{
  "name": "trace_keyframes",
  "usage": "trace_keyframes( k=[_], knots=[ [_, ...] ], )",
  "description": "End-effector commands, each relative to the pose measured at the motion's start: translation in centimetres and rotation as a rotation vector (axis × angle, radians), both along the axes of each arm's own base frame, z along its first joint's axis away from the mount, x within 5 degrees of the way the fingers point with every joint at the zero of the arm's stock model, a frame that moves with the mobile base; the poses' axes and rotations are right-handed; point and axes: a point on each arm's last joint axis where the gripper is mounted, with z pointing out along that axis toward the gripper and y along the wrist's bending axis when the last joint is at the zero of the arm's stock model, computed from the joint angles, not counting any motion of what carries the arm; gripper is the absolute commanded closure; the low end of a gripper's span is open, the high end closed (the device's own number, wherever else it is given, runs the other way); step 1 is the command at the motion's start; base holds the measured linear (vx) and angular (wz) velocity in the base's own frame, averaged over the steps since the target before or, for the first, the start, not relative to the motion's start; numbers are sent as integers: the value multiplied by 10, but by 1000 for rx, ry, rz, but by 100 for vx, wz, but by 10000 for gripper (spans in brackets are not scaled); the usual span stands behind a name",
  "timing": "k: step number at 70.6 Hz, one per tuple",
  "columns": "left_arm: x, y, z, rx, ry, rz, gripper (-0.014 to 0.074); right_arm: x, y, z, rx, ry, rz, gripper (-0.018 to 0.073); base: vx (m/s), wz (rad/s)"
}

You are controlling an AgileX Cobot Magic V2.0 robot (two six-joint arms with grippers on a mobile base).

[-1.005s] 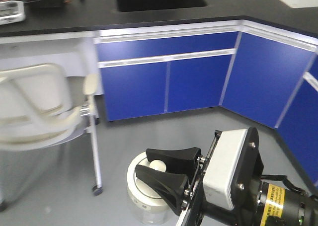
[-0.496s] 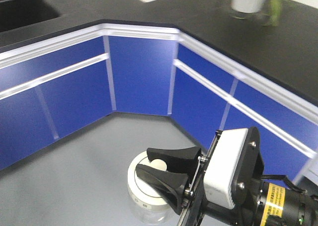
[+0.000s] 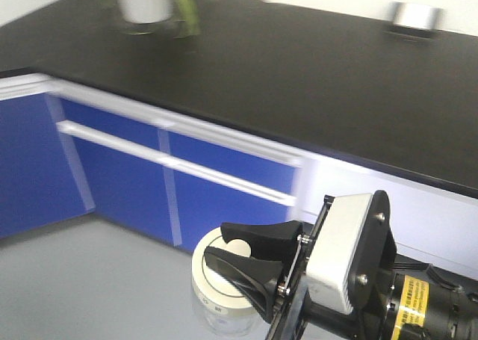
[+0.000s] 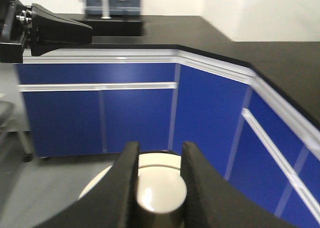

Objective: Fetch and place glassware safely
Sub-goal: 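Hold the jar in the right gripper while driving to the black bench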

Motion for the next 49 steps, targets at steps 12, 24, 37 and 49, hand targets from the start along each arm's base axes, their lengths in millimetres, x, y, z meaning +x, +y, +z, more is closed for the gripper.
trace_keyframes(
  k=[12, 24, 37, 49],
  knots=[
    [1, -1, 15, -27, -88, -10, 603, -3, 1, 23, 125, -69, 33, 562, 11, -88],
    [1, -1, 15, -27, -88, -10, 603, -3, 1, 23, 125, -69, 33, 562, 8, -90],
    [1, -1, 15, -27, -88, -10, 603, -3, 1, 23, 125, -69, 33, 562, 7, -82],
    [1, -1, 15, -27, -88, -10, 603, -3, 1, 23, 125, -69, 33, 562, 8, -63]
  ],
)
